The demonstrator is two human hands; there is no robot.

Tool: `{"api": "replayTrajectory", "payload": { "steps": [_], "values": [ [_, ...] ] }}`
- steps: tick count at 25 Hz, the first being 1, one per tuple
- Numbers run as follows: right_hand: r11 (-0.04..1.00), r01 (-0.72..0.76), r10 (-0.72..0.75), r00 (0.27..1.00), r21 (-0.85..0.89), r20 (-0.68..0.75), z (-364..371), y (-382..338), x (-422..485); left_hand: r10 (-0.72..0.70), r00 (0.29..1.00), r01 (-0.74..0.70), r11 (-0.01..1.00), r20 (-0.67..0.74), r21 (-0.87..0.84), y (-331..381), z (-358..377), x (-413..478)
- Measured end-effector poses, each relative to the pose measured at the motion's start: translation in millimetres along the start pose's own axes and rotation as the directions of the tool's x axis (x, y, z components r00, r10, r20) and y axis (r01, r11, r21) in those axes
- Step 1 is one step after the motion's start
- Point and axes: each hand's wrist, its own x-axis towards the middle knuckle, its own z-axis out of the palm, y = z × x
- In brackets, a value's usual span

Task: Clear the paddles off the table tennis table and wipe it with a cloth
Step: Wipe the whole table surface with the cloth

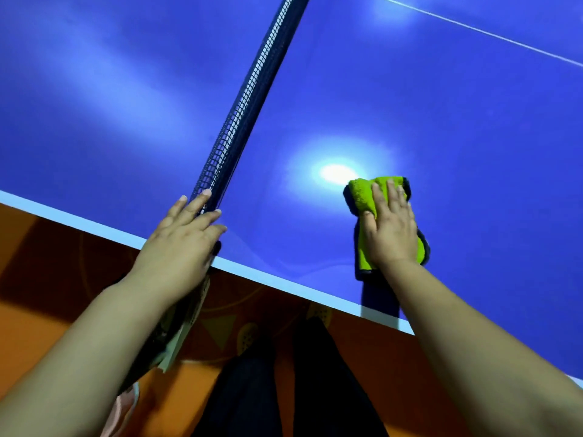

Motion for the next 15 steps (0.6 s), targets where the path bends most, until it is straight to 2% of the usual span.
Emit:
{"api": "replayTrajectory", "payload": {
  "steps": [5, 9, 12, 15],
  "values": [
    [0.942, -0.331, 0.333, 0.941, 0.052, -0.061, 1, 8, -56, 0.029, 0.999, -0.03, 0.999, -0.014, -0.027, -5, -1, -10],
    [0.871, -0.489, 0.491, 0.87, 0.057, -0.048, 17, -42, -85, 0.086, 0.995, -0.087, 0.996, -0.047, -0.029, -16, -6, -23],
    [0.882, -0.468, 0.47, 0.883, 0.059, -0.01, 29, -102, -83, 0.101, 0.993, -0.102, 0.995, -0.061, -0.02, -25, -13, -36],
    [0.942, -0.335, 0.334, 0.942, 0.016, 0.041, 39, -152, -69, 0.101, 0.991, -0.106, 0.993, -0.086, -0.054, -28, -16, -51]
  ]
}}
